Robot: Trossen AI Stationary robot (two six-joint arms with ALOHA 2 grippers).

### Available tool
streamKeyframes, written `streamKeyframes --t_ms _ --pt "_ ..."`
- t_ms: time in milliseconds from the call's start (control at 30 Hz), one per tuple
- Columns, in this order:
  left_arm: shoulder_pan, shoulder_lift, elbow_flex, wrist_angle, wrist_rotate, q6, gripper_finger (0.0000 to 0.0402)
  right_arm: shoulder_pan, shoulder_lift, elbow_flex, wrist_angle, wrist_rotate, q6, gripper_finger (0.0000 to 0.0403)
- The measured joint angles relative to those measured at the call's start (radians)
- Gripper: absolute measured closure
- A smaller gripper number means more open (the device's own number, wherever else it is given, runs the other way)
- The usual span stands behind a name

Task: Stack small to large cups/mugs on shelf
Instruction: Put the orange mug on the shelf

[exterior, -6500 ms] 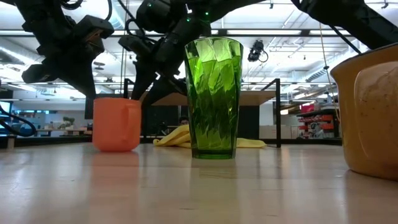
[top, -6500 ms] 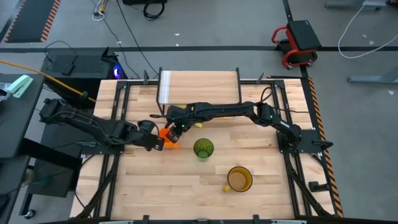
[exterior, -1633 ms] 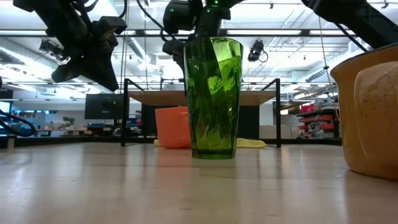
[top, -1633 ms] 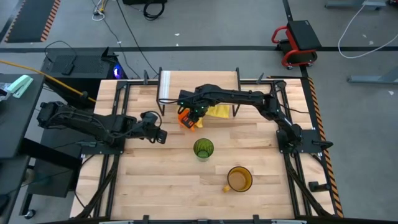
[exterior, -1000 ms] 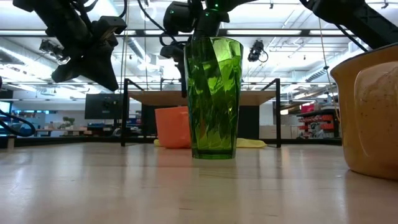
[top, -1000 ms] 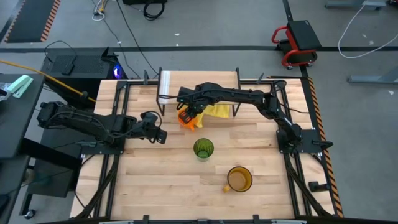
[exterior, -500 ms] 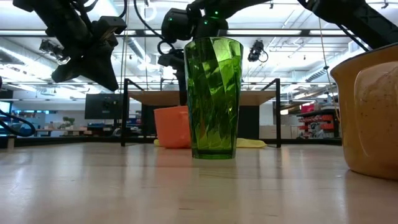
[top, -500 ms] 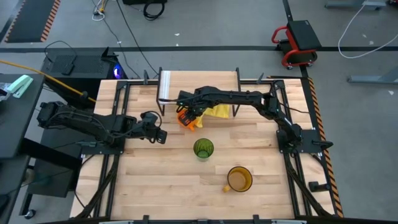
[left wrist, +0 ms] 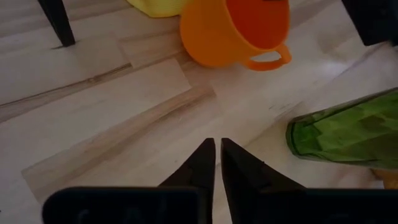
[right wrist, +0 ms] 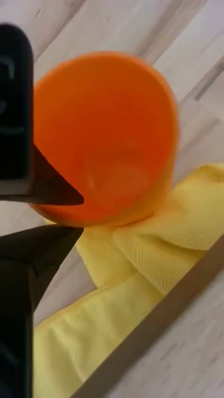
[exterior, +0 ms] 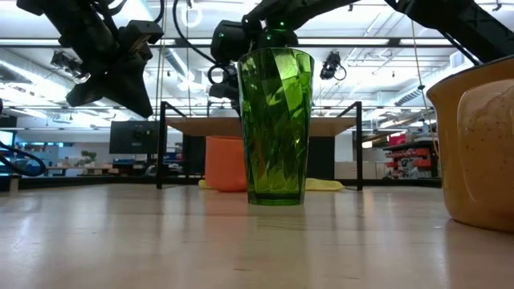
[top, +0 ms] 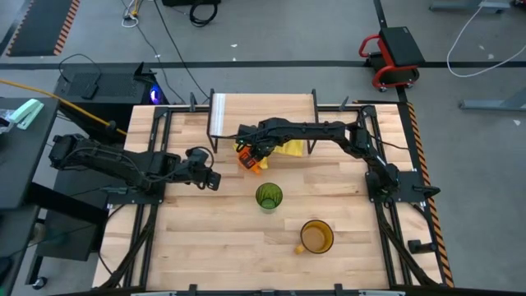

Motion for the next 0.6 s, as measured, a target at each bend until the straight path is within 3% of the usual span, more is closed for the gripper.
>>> streamKeyframes --t_ms 233,600 --pt "0.0 0.0 0.0 0.0 0.0 0.0 0.0381 0.001 0.005 0.025 0.017 0.005 -0.025 0.0392" --pt "0.0 0.0 0.0 0.0 0.0 0.0 0.0376 0.035 -0.003 0.03 0.002 -0.044 -0.031 0.0396"
